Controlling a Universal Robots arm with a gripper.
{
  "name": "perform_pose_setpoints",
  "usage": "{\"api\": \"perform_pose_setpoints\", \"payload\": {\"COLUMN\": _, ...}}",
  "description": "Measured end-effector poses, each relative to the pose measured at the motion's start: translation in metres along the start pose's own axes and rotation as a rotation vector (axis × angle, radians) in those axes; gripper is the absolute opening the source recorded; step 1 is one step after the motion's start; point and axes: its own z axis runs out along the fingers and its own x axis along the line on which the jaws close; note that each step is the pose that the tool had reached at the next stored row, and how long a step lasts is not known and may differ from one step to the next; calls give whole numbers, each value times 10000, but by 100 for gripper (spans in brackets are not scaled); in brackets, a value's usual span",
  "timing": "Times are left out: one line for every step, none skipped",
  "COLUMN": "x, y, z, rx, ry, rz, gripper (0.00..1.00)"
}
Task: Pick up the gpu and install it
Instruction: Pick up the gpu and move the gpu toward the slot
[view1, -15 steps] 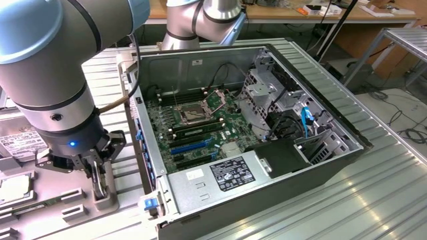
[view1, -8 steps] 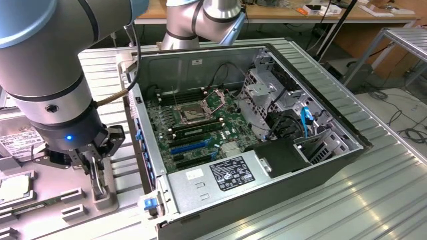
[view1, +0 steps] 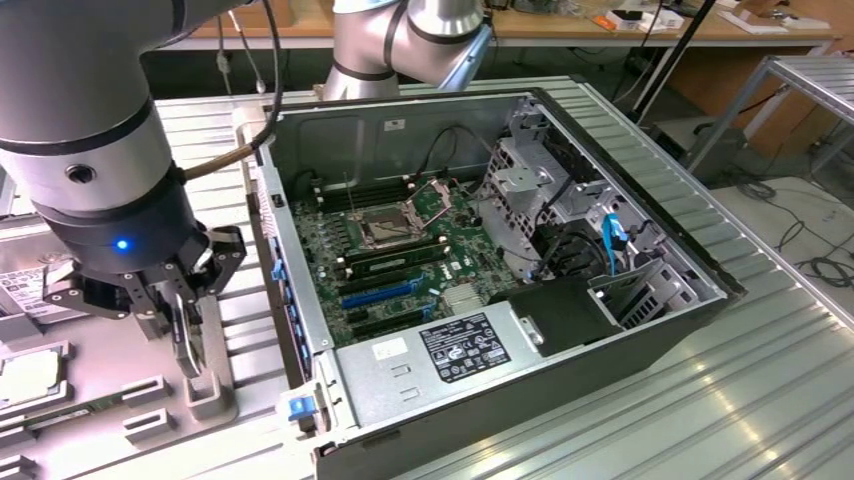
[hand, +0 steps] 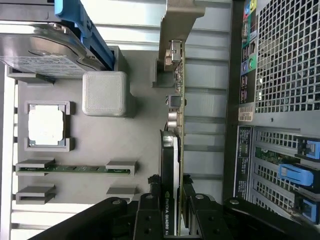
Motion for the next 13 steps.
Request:
{"api": "perform_pose_setpoints", "payload": {"x": -1, "y": 1, "z": -23, "rx": 0, "ry": -1, "rz": 0, "gripper": 27}}
{"api": "perform_pose_setpoints", "payload": {"x": -2, "y": 2, "z": -64, "rx": 0, "ry": -1, "rz": 0, "gripper": 27}}
{"api": "perform_pose_setpoints", "payload": {"x": -2, "y": 3, "z": -91, "rx": 0, "ry": 0, "rz": 0, "gripper": 27}}
{"api": "perform_pose_setpoints", "payload": {"x": -3, "y": 4, "z": -117, "rx": 0, "ry": 0, "rz": 0, "gripper": 27}}
{"api": "perform_pose_setpoints", "payload": {"x": -3, "y": 5, "z": -131, "rx": 0, "ry": 0, "rz": 0, "gripper": 27}}
{"api": "perform_pose_setpoints", "payload": {"x": -4, "y": 6, "z": -157, "rx": 0, "ry": 0, "rz": 0, "gripper": 27}}
{"api": "perform_pose_setpoints", "payload": {"x": -5, "y": 6, "z": -179, "rx": -1, "ry": -1, "rz": 0, "gripper": 27}}
{"api": "perform_pose_setpoints", "payload": {"x": -5, "y": 7, "z": -191, "rx": -1, "ry": -1, "rz": 0, "gripper": 27}}
{"api": "perform_pose_setpoints", "payload": {"x": -5, "y": 7, "z": -212, "rx": 0, "ry": 0, "rz": 0, "gripper": 27}}
{"api": "perform_pose_setpoints", "payload": {"x": -6, "y": 8, "z": -227, "rx": 0, "ry": 0, "rz": 0, "gripper": 27}}
{"api": "perform_pose_setpoints", "payload": {"x": -6, "y": 9, "z": -249, "rx": 0, "ry": 0, "rz": 0, "gripper": 27}}
{"api": "perform_pose_setpoints", "payload": {"x": -7, "y": 11, "z": -296, "rx": 0, "ry": 0, "rz": 0, "gripper": 27}}
{"api": "perform_pose_setpoints", "payload": {"x": -8, "y": 12, "z": -323, "rx": 0, "ry": 0, "rz": 0, "gripper": 27}}
